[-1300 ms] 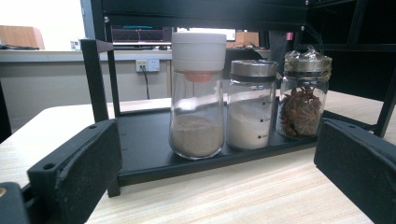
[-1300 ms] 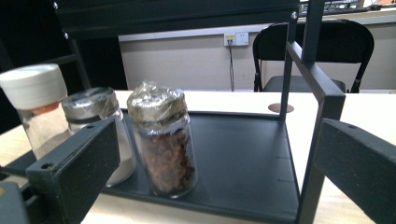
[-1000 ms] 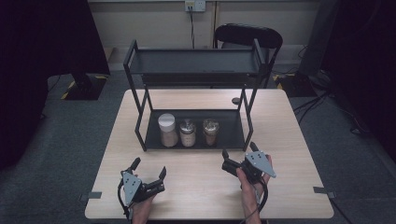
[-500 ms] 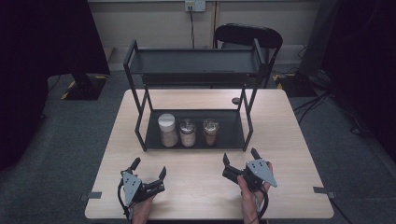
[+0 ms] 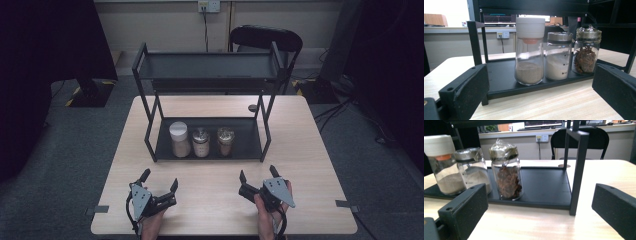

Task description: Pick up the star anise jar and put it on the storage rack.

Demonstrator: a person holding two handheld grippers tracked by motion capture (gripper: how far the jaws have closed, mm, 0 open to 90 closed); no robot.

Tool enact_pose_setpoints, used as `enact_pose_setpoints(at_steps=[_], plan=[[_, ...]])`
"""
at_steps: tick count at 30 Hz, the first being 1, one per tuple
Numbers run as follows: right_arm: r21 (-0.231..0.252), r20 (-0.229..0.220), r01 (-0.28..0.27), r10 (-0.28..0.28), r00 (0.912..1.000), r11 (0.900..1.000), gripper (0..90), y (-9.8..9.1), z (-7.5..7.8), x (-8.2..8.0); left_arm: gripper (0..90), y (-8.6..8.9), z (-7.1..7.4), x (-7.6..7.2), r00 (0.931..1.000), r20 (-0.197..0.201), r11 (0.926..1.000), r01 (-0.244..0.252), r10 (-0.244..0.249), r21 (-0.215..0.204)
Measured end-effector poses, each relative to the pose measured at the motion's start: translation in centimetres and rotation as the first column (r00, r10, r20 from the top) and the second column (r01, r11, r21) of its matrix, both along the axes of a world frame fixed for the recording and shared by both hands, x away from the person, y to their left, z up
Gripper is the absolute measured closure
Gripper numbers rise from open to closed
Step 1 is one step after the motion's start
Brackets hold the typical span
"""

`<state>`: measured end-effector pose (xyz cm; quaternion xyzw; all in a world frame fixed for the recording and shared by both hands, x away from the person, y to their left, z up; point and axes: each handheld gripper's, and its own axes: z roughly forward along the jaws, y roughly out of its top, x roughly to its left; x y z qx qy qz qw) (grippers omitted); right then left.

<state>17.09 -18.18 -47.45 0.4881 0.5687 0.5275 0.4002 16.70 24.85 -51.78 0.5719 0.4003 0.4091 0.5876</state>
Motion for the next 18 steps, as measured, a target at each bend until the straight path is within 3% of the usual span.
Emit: enact_pose_setpoints(at_steps=[12, 18], plan=[[-0.015, -0.020, 0.008, -0.009, 0.9998, 0.9998, 0.0, 0.2, -1.1, -0.3, 0.2, 0.0, 0.0, 0.0, 1.0000, 0.000, 1.0000, 0.000, 0.000, 0.000], [-0.036, -0.005, 0.001, -0.001, 1.0000, 0.9994, 0.0, 0.4, -1.4, -0.5, 0.2, 0.0, 0.0, 0.0, 1.0000, 0.000, 1.0000, -0.001, 0.001, 0.000]])
